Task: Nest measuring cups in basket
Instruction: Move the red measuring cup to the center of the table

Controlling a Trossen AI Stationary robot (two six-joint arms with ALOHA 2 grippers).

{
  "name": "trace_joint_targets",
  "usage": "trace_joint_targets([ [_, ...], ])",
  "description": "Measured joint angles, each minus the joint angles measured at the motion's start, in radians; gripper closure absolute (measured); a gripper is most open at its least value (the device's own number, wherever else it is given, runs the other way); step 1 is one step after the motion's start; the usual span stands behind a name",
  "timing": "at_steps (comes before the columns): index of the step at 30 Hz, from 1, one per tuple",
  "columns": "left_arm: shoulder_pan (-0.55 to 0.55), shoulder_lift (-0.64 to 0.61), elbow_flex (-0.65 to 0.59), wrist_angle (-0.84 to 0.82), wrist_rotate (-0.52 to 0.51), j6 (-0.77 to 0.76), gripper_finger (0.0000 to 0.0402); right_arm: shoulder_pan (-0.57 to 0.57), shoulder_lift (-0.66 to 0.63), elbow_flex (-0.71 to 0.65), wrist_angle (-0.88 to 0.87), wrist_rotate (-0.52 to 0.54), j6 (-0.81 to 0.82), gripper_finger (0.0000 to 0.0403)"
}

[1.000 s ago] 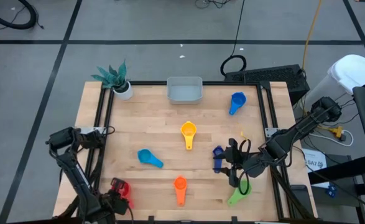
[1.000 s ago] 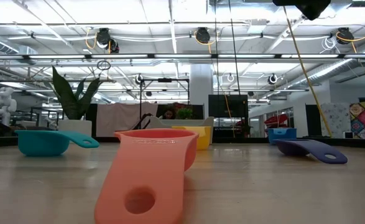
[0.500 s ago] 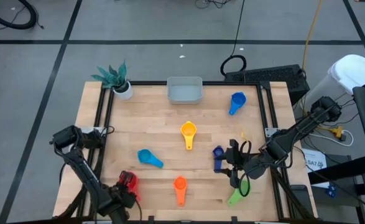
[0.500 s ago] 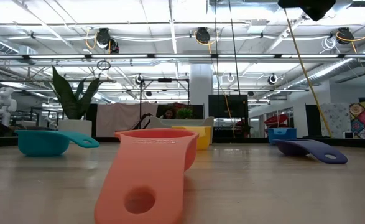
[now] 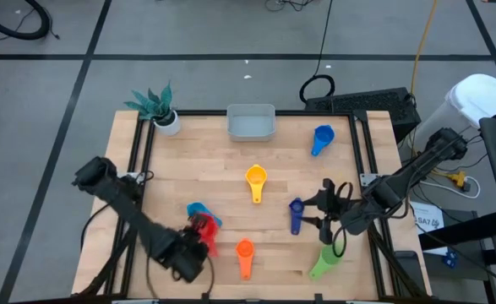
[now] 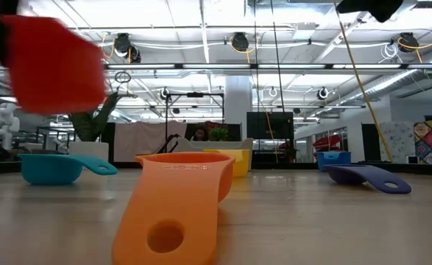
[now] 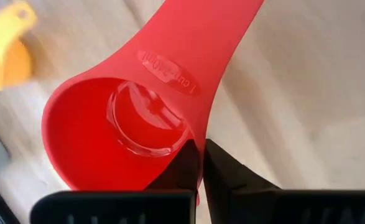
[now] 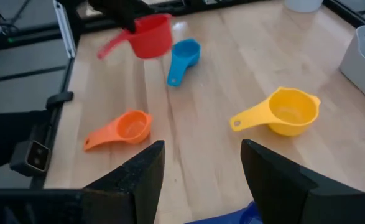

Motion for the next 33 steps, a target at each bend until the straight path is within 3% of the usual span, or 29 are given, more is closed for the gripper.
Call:
trace_joint_targets([
  [10,0.238,0.001,0.000,0.222,-0.007,0.428,0.0394,0.000,-0.030,0.000,-0.048,0.000,0.002,0.0197],
  [14,0.331,0.001,0.000,0.261,0.053,0.551,0.0394,0.000,-0.030,0.000,-0.049,0.000,0.000,0.0197],
  [24,0.498,0.021,0.002,0.325,0.179,0.694,0.0394,0.000,-0.030,0.000,-0.048,-0.001,-0.019,0.0197],
  [33,0.500,0.141,0.001,0.336,0.205,0.732,0.0394,0.000,-0.030,0.000,-0.048,-0.004,-0.022,0.0197],
])
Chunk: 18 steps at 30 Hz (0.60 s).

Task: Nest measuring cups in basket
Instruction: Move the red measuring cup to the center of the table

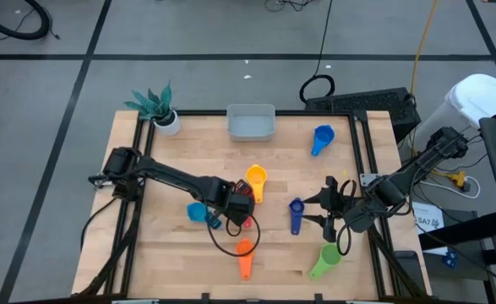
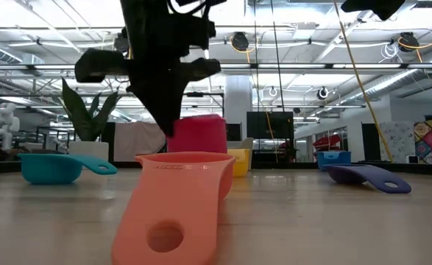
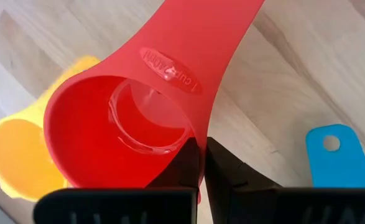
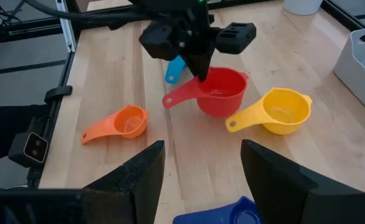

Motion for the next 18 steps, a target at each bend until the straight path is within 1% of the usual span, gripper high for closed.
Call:
trace_joint_targets([
  [5,-0.001,0.011,0.000,0.003,-0.001,0.008,0.0394,0.000,0.000,0.000,0.001,0.000,0.000,0.0197],
  [15,0.008,0.025,0.000,0.058,-0.003,0.034,0.0394,0.000,0.000,0.000,0.024,0.002,-0.004,0.0197],
  [18,0.021,0.037,-0.001,0.058,0.012,0.033,0.0394,0.000,0.000,0.000,0.024,0.003,-0.002,0.0197],
])
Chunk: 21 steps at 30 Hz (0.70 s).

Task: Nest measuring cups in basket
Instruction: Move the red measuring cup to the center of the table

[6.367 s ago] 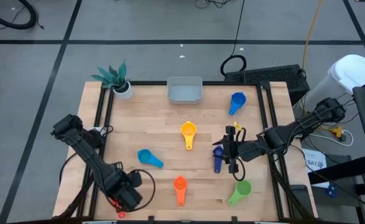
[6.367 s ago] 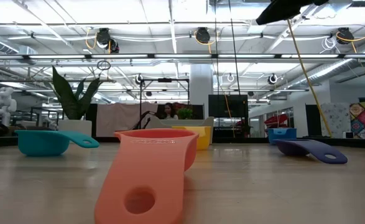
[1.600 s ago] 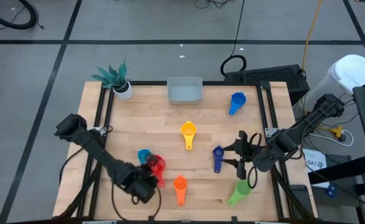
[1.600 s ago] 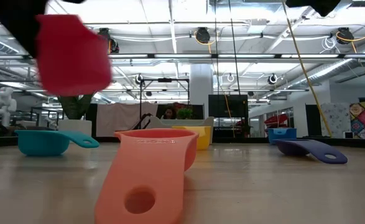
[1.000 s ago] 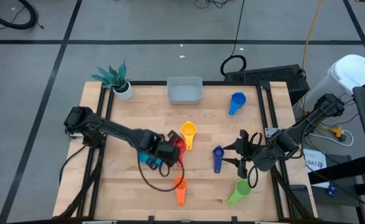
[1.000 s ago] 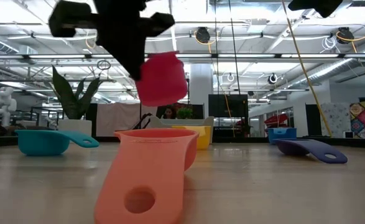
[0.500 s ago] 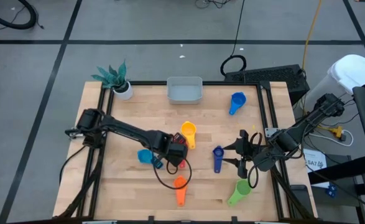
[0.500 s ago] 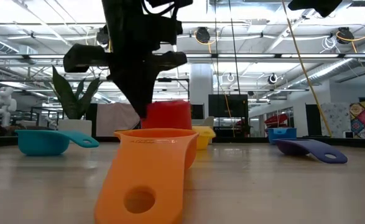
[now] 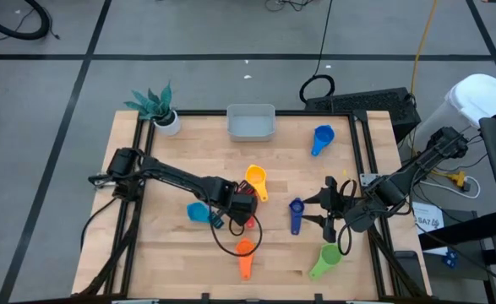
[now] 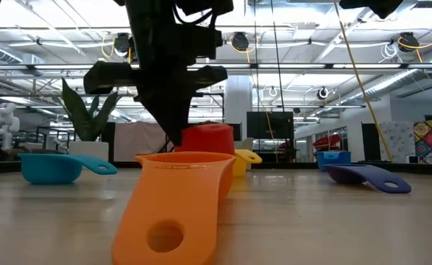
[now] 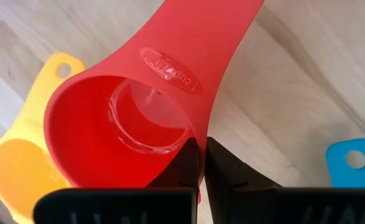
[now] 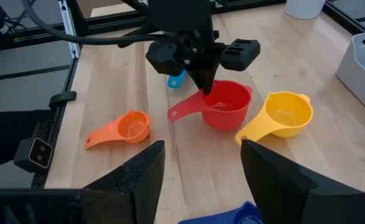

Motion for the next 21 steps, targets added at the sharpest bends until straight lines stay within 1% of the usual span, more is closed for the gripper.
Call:
trace_joint_targets([
  [5,0.014,0.022,0.000,0.024,0.011,-0.002,0.0392,0.000,0.000,0.000,0.001,0.000,0.000,0.0197],
  [11,0.014,0.025,0.001,0.031,0.012,-0.001,0.0377,0.000,0.000,0.000,0.001,-0.001,0.003,0.0197],
  [21,-0.001,0.012,0.000,-0.018,0.014,-0.026,0.0371,0.000,0.000,0.000,0.000,-0.003,0.006,0.0197],
])
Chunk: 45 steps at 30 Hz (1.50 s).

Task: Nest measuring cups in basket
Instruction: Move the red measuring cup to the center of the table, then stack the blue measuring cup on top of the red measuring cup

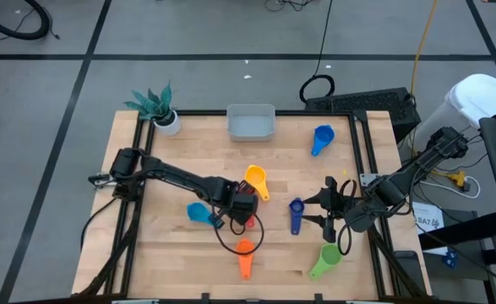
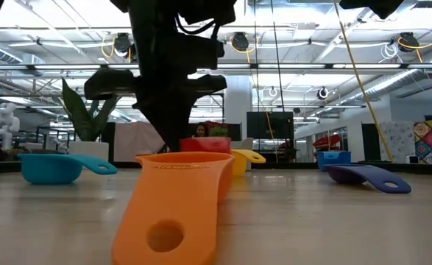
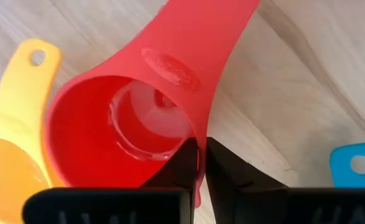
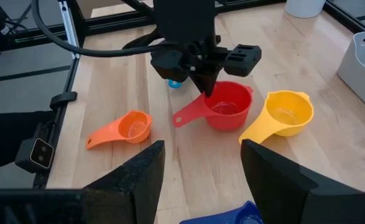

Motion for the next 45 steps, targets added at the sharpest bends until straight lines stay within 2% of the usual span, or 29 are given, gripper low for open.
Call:
trace_joint_targets([
  [8,0.000,-0.004,0.000,-0.003,0.000,-0.005,0.0368,0.000,0.000,0.000,0.000,-0.001,0.000,0.0197],
  [11,0.000,-0.004,0.000,-0.002,0.000,-0.008,0.0356,0.000,0.000,0.000,0.000,-0.001,0.000,0.0197],
  [17,0.000,-0.004,0.000,-0.001,-0.005,-0.034,0.0289,0.000,0.000,0.000,0.000,-0.001,0.001,0.0197],
  [21,0.000,-0.004,0.012,-0.023,-0.069,-0.058,0.0243,0.000,-0.001,-0.026,0.006,0.031,0.005,0.0197],
  [29,0.009,-0.004,0.188,-0.236,-0.172,-0.108,0.0188,-0.017,0.000,-0.136,0.094,0.051,0.026,0.0197],
  [33,0.035,-0.004,0.252,-0.288,-0.265,-0.012,0.0191,-0.016,0.000,-0.156,0.175,0.049,0.004,0.0197],
  [37,0.087,-0.004,0.262,-0.279,-0.274,0.110,0.0209,-0.013,-0.001,-0.157,0.203,0.032,-0.003,0.0197],
  [45,0.197,-0.004,0.262,-0.266,-0.248,0.227,0.0251,-0.001,0.000,-0.157,0.201,0.021,0.003,0.0197],
])
